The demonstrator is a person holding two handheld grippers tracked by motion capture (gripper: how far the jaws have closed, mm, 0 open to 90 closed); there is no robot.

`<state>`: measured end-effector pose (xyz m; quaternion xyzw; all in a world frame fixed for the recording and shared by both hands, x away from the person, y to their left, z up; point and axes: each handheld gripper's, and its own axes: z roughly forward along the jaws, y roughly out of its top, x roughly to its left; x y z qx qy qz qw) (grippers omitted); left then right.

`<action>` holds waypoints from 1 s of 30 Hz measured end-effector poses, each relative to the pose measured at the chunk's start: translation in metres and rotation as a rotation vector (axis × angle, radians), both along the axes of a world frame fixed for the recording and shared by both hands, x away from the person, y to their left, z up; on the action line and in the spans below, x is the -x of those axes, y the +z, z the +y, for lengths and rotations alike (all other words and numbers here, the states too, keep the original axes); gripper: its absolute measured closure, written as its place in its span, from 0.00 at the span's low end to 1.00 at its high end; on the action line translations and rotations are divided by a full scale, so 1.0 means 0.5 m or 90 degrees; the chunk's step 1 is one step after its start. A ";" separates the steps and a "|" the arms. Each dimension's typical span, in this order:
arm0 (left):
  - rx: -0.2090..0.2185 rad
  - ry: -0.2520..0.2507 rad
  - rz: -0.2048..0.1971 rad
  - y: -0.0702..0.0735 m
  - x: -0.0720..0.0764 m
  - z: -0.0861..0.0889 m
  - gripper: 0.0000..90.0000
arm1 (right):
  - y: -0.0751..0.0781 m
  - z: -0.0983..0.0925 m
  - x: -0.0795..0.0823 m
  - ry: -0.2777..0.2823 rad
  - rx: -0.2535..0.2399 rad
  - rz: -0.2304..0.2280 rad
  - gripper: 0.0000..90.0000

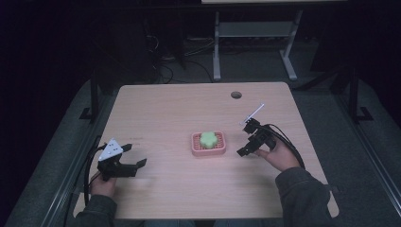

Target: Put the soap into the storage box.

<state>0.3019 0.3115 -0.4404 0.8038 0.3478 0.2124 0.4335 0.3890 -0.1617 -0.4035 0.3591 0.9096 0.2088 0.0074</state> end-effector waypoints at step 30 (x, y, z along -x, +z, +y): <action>-0.005 -0.002 0.006 -0.003 -0.001 -0.003 0.16 | -0.037 -0.095 0.075 -0.044 -0.020 -0.005 0.24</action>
